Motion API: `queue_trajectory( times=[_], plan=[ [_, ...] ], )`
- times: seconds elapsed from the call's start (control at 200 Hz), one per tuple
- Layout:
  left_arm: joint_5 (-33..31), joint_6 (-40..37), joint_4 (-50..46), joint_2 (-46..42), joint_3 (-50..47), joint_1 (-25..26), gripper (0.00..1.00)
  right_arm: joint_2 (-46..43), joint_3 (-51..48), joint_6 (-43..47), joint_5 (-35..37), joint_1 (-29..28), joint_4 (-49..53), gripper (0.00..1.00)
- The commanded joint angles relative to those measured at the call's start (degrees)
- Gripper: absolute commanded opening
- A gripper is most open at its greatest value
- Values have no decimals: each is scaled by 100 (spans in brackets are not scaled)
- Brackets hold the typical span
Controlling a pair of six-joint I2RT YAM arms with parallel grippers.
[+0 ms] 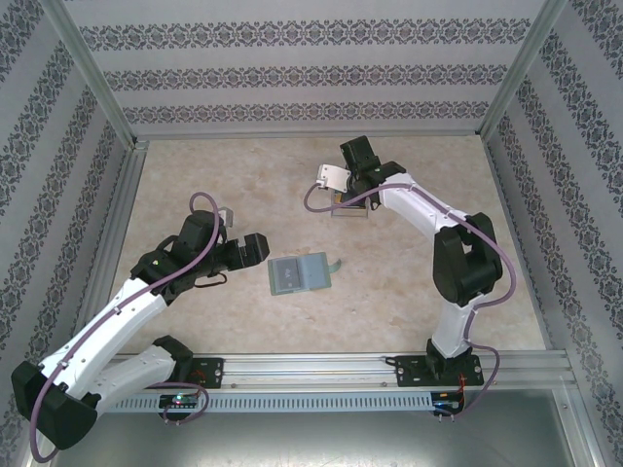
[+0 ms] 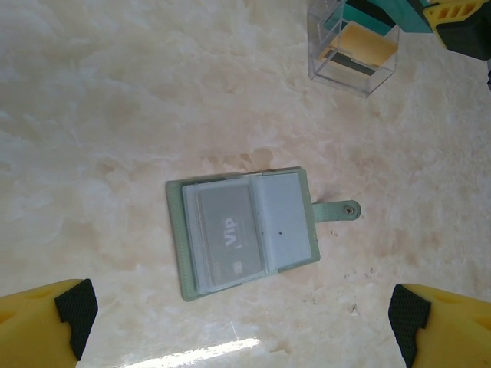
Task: Take the credit cards out of the card holder
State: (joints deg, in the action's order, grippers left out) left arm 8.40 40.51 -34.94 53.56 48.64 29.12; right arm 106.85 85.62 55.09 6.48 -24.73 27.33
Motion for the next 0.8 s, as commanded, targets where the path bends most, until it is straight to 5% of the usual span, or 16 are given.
queue_trajectory(
  times=[0.0,0.794],
  plan=[
    [-142,-1,-239,-77,-30,-74,100,140,130,115,99,90,-89,0],
    [-199,-53,-154,84,-48,-72,99,621,102,323,347,203,-377,0]
  ],
)
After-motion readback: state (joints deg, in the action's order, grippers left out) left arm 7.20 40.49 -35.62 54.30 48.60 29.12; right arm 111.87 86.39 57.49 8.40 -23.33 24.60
